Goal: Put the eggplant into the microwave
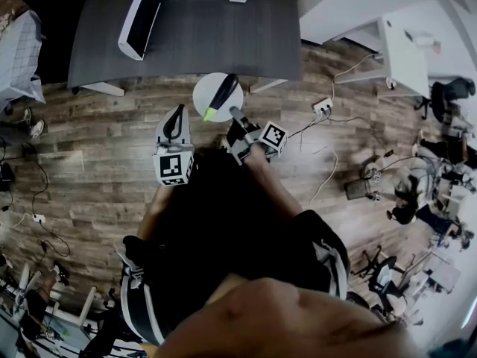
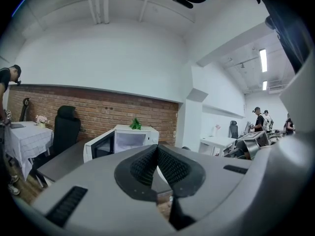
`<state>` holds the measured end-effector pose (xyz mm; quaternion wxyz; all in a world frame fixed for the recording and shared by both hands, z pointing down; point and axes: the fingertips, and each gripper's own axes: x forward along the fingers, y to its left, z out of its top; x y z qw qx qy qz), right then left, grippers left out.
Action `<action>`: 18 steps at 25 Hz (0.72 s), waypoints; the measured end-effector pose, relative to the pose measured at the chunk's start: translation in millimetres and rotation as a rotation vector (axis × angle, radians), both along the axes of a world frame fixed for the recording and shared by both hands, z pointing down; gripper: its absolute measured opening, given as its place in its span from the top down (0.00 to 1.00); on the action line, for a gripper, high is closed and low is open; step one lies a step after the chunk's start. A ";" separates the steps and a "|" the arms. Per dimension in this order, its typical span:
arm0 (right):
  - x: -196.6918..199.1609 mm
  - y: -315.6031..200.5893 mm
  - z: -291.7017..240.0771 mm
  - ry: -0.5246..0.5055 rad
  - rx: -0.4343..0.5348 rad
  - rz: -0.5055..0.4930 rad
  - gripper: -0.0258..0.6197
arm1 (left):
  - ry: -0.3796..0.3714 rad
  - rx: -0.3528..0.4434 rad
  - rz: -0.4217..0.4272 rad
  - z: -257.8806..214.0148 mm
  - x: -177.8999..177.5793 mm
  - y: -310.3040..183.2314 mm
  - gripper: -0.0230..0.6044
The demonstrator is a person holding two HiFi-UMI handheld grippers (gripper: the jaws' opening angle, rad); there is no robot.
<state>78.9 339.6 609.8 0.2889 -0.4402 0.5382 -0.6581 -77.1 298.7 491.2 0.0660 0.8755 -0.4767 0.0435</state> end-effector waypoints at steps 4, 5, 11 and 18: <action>-12.5 -3.1 -0.7 -0.002 0.003 0.013 0.90 | -0.003 0.005 0.011 0.8 -12.3 -5.2 0.91; -16.7 -3.9 -0.6 -0.002 0.002 0.016 0.90 | -0.003 0.004 0.015 1.1 -16.5 -6.7 0.91; -41.4 -8.8 1.4 -0.012 -0.003 0.047 0.90 | 0.002 0.001 0.047 3.3 -39.3 -14.6 0.91; -60.1 -14.1 -0.3 -0.019 0.005 0.078 0.90 | 0.016 -0.001 0.071 0.6 -52.9 -20.1 0.91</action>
